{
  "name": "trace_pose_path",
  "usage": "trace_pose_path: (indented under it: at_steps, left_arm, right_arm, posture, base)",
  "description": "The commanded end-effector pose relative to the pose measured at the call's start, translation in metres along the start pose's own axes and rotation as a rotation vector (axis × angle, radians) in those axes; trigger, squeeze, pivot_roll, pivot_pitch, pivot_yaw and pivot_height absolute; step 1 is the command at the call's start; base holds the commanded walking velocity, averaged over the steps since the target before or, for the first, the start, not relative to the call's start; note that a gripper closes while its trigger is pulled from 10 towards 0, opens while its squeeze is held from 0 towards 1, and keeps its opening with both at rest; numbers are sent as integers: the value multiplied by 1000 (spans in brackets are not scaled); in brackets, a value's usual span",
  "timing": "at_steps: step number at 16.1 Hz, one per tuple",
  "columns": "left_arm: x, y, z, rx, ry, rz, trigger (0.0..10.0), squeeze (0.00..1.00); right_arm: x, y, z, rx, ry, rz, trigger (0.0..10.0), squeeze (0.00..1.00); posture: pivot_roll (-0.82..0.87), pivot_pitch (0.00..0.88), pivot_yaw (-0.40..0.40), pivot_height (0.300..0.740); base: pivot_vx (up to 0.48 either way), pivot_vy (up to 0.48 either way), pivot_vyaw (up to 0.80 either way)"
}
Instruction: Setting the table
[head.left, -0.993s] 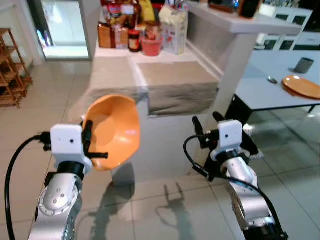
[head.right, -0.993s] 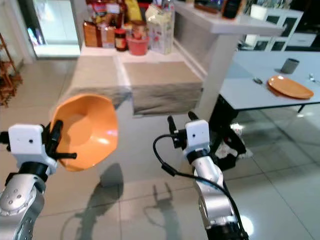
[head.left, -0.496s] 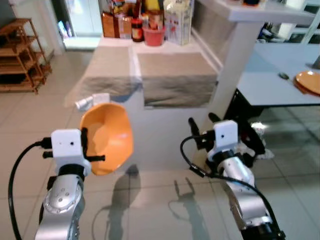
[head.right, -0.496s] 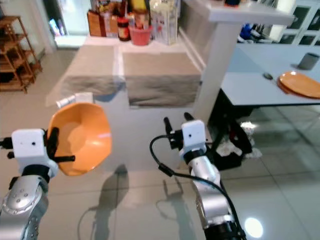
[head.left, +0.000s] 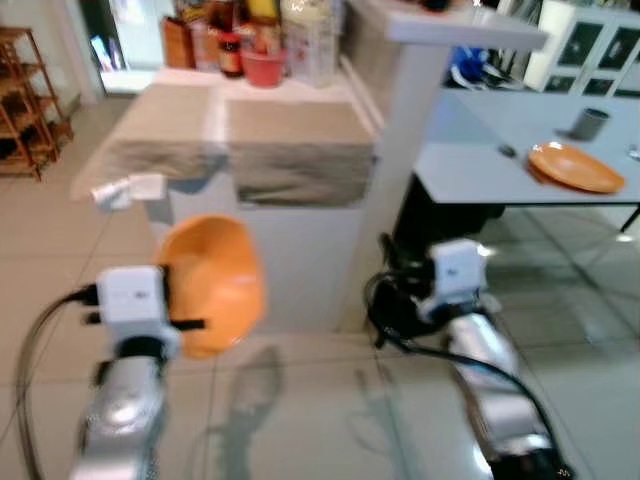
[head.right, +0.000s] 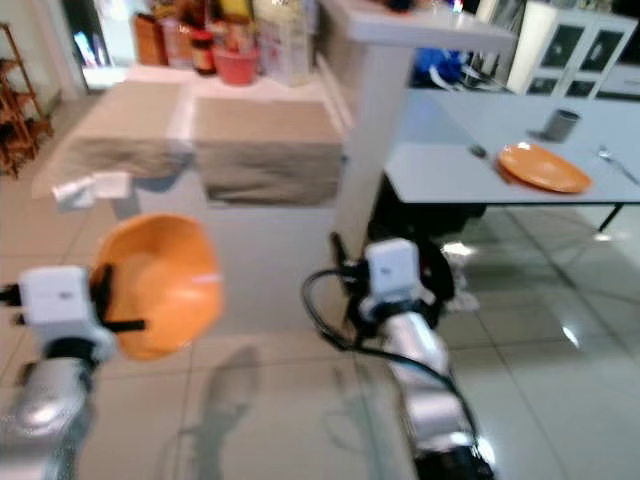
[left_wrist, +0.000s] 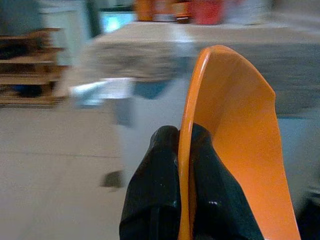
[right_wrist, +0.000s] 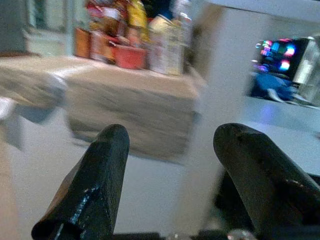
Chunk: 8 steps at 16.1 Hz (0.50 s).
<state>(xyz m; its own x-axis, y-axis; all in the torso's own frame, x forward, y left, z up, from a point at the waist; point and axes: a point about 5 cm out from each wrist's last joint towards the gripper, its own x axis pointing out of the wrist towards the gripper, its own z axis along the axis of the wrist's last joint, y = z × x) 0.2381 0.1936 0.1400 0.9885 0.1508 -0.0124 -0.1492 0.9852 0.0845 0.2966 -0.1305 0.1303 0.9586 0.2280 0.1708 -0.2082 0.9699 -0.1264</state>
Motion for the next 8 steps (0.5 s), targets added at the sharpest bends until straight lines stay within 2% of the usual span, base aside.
trace_pose_path:
  at_steps: [1, 8]
  left_arm:
    - [3, 4, 14, 12, -75, 12, 0, 0]
    - [4, 3, 10, -2, -58, 32, 0, 0]
  right_arm:
    - [3, 3, 7, 7, -35, 8, 10000, 0]
    - [2, 4, 3, -7, -17, 21, 10000, 0]
  posture:
    - [62, 0, -37, 740]
    - [61, 0, -40, 740]
  base:
    - [0, -480, 0]
    - [0, -469, 0]
